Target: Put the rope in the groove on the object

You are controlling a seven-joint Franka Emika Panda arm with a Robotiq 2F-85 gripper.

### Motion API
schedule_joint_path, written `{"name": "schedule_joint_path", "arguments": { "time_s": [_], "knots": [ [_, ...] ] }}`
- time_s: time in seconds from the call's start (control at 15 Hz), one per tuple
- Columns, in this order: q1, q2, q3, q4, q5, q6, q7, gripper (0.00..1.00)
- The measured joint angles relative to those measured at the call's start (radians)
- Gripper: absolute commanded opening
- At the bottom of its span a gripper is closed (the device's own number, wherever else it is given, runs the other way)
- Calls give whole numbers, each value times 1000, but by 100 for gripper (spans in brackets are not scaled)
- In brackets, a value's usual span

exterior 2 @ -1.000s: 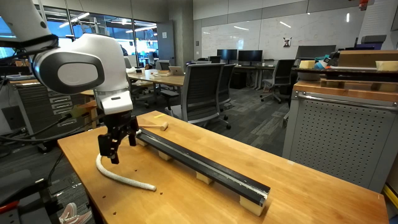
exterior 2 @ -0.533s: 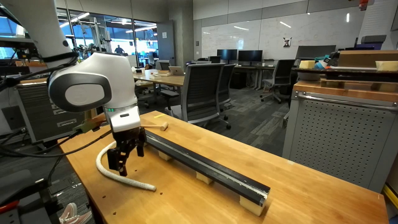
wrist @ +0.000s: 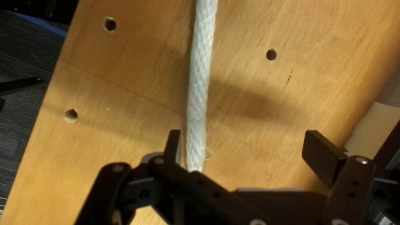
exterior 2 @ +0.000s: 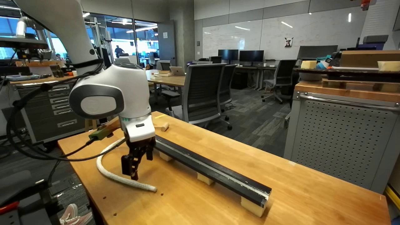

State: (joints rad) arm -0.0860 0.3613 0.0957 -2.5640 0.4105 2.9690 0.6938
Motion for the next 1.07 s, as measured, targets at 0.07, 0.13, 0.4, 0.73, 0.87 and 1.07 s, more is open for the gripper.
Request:
{"name": "schedule_joint_path", "arguments": {
  "time_s": [0.07,0.13,0.4,0.73,0.87,1.07],
  "knots": [
    [0,12,-3,3,0,0,-14,100],
    [0,22,-4,3,0,0,-25,100],
    [0,60,-5,5,0,-1,-58,100],
    [2,106,-14,27,0,-2,-77,60],
    [2,117,-20,32,0,-4,-81,45],
    [2,113,-23,38,0,-5,-81,23]
  ]
}}
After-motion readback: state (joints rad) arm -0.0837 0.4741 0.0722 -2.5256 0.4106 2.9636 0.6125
